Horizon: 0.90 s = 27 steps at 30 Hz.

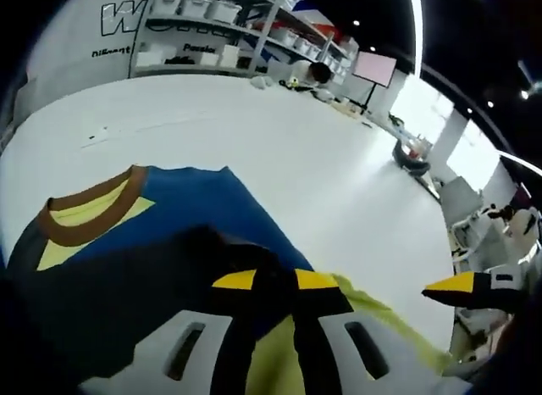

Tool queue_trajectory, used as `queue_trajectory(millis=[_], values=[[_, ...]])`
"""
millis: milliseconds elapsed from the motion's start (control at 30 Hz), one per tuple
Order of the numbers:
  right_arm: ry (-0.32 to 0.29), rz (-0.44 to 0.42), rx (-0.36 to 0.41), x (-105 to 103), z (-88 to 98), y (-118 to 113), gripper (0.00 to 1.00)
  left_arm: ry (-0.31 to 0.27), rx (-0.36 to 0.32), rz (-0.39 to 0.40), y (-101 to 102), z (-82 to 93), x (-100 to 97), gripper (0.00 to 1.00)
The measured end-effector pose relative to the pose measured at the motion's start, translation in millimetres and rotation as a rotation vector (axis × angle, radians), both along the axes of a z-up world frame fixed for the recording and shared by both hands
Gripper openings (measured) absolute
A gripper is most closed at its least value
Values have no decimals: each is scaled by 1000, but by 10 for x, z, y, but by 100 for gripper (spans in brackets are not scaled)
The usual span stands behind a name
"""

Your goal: Fold the garment on the visible template until the final outline fits inside the template.

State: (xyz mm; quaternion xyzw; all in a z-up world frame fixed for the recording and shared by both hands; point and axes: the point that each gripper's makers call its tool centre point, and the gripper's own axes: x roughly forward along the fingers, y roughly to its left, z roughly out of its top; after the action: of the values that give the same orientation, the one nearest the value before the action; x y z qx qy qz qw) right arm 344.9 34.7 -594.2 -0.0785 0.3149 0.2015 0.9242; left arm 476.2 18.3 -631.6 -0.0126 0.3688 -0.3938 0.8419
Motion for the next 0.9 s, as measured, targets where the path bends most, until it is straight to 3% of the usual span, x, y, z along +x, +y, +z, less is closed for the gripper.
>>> queue_trajectory(millis=[300, 400, 533, 700, 800, 833, 900], values=[[4, 2, 1, 4, -8, 9, 81, 7, -67, -42, -102, 69, -28, 21], [4, 1, 0, 5, -10, 3, 81, -19, -162, -69, -207, 239, -67, 21], [0, -1, 10, 7, -1, 3, 82, -55, -207, -38, -167, 440, -66, 31], [1, 3, 2, 1, -11, -3, 82, -107, -197, -6, 49, 581, -25, 35], [-2, 0, 1, 5, -4, -10, 82, -108, -216, 17, 169, 643, -12, 35], [-4, -2, 5, 6, -1, -10, 82, -114, -180, 22, 241, 644, -20, 36], [-12, -4, 12, 13, 13, -10, 81, -192, -39, 0, 415, 608, 0, 39]])
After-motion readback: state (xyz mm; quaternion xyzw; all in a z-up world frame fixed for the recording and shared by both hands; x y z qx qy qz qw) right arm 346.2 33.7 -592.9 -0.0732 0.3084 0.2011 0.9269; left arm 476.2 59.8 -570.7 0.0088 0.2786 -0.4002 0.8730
